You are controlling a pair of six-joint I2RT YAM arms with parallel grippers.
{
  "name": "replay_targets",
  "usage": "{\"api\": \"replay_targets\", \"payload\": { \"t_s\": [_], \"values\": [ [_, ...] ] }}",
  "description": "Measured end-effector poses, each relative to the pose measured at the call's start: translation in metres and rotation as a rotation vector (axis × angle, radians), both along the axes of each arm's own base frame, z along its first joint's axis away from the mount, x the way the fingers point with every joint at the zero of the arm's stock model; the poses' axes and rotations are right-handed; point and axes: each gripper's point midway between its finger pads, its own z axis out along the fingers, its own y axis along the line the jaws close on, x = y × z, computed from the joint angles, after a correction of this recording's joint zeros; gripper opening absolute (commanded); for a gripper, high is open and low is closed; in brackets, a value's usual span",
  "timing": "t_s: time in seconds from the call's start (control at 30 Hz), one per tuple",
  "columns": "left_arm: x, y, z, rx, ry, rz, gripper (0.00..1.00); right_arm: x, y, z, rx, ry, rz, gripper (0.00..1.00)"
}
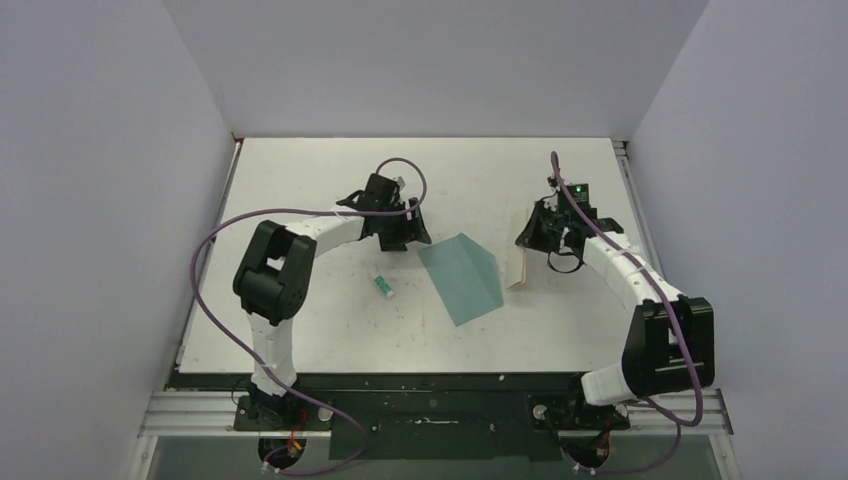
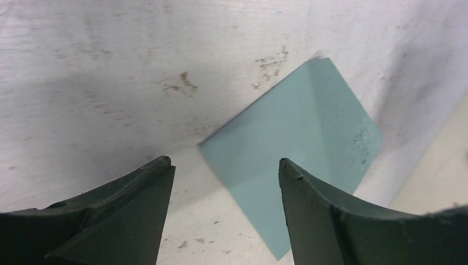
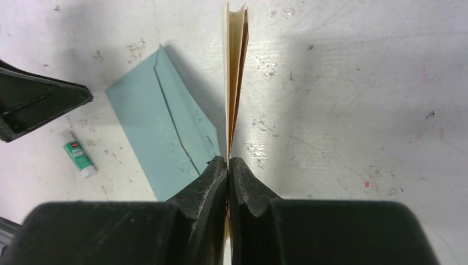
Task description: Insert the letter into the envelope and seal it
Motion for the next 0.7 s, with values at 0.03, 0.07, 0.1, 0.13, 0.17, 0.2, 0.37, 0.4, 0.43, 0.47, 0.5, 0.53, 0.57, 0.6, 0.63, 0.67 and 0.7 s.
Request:
{"api": "replay_targets", "payload": {
  "t_s": [0.03, 0.07, 0.1, 0.13, 0.17, 0.2, 0.37, 0.4, 0.43, 0.47, 0.5, 0.53, 0.57, 0.6, 0.63, 0.67, 0.7],
  "values": [
    [0.000, 0.005, -0.002, 0.020, 0.000, 0.001, 0.68, 0.001, 0.001, 0.006, 0.006, -0.019, -0.003, 0.05],
    [0.000, 0.010, -0.003, 0.035, 0.004, 0.005, 0.68, 0.001, 0.003, 0.011, 0.010, -0.032, -0.003, 0.05],
    [0.000, 0.017, -0.005, 0.052, 0.007, 0.010, 0.69, 0.001, 0.006, 0.014, 0.015, -0.040, -0.002, 0.05],
    [0.000, 0.022, -0.006, 0.062, 0.009, 0.016, 0.70, 0.001, 0.010, 0.017, 0.019, -0.045, 0.003, 0.05],
    [0.000, 0.030, -0.006, 0.072, 0.011, 0.025, 0.71, 0.001, 0.017, 0.019, 0.023, -0.049, 0.014, 0.05],
    [0.000, 0.037, -0.006, 0.079, 0.014, 0.035, 0.72, 0.000, 0.024, 0.020, 0.024, -0.053, 0.030, 0.05],
    [-0.006, 0.058, 0.004, 0.080, 0.001, 0.047, 0.74, -0.008, 0.075, 0.030, 0.059, -0.082, 0.152, 0.05],
    [-0.008, 0.058, 0.006, 0.074, 0.000, 0.043, 0.75, -0.009, 0.082, 0.030, 0.068, -0.083, 0.169, 0.05],
    [-0.012, 0.057, 0.008, 0.066, 0.000, 0.035, 0.75, -0.008, 0.090, 0.029, 0.077, -0.083, 0.186, 0.05],
    [-0.015, 0.056, 0.010, 0.058, 0.000, 0.029, 0.75, -0.008, 0.094, 0.027, 0.082, -0.080, 0.195, 0.05],
    [-0.018, 0.055, 0.011, 0.048, 0.000, 0.021, 0.75, -0.008, 0.097, 0.023, 0.085, -0.071, 0.205, 0.05],
    [-0.022, 0.054, 0.011, 0.042, 0.004, 0.016, 0.75, -0.008, 0.099, 0.018, 0.086, -0.060, 0.211, 0.05],
    [-0.026, 0.054, 0.010, 0.038, 0.010, 0.012, 0.75, -0.008, 0.100, 0.014, 0.086, -0.049, 0.217, 0.05],
    [-0.030, 0.054, 0.009, 0.036, 0.017, 0.009, 0.76, -0.007, 0.101, 0.008, 0.083, -0.035, 0.226, 0.05],
    [-0.033, 0.053, 0.008, 0.034, 0.024, 0.006, 0.76, -0.007, 0.102, 0.005, 0.083, -0.025, 0.234, 0.05],
    [-0.036, 0.053, 0.007, 0.033, 0.029, 0.003, 0.76, -0.007, 0.103, 0.001, 0.081, -0.016, 0.247, 0.05],
    [-0.038, 0.052, 0.006, 0.032, 0.033, 0.001, 0.76, -0.007, 0.104, -0.003, 0.079, -0.008, 0.262, 0.05]
  ]
}}
